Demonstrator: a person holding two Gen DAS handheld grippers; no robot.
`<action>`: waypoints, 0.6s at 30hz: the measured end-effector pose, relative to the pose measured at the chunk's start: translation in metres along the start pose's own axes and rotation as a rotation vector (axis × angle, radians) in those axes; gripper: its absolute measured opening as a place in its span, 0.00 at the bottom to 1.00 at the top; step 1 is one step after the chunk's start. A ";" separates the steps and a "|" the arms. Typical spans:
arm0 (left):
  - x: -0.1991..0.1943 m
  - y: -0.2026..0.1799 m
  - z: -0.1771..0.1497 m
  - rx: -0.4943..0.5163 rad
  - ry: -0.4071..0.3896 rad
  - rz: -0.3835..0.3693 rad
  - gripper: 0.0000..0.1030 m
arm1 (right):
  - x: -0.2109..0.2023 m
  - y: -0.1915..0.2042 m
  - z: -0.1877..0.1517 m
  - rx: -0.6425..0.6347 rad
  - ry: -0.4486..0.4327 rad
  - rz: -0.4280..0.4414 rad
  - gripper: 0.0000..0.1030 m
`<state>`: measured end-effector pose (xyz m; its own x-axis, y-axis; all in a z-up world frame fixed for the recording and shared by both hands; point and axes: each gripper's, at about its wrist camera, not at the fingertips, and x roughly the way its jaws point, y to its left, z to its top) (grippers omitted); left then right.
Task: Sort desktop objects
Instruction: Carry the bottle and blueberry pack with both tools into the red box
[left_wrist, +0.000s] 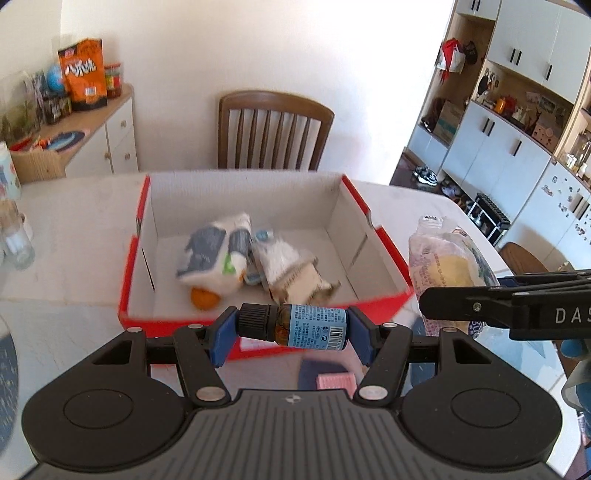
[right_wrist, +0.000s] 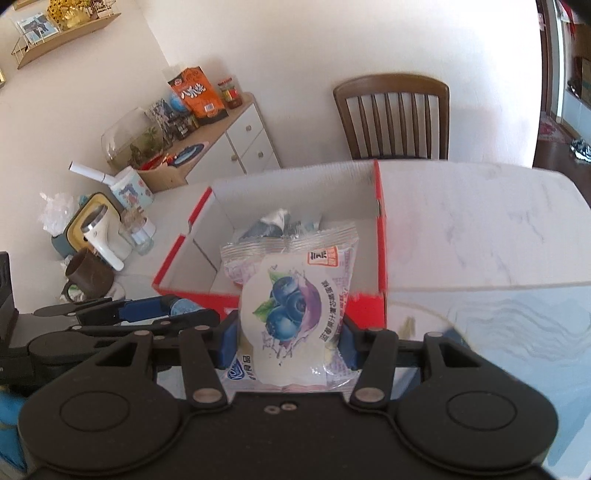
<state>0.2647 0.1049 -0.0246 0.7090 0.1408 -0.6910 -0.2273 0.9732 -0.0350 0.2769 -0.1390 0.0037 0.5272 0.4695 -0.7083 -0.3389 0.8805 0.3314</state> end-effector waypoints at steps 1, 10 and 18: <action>0.001 0.001 0.004 0.006 -0.006 0.005 0.60 | 0.002 0.001 0.005 -0.002 -0.004 0.001 0.51; 0.027 0.017 0.036 0.018 -0.012 0.039 0.60 | 0.026 0.005 0.043 -0.043 -0.008 0.001 0.51; 0.071 0.032 0.048 0.041 0.056 0.074 0.60 | 0.069 0.007 0.068 -0.131 0.020 -0.076 0.51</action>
<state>0.3395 0.1546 -0.0400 0.6529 0.2034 -0.7296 -0.2495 0.9673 0.0465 0.3639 -0.0961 -0.0002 0.5401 0.3990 -0.7410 -0.3982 0.8968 0.1928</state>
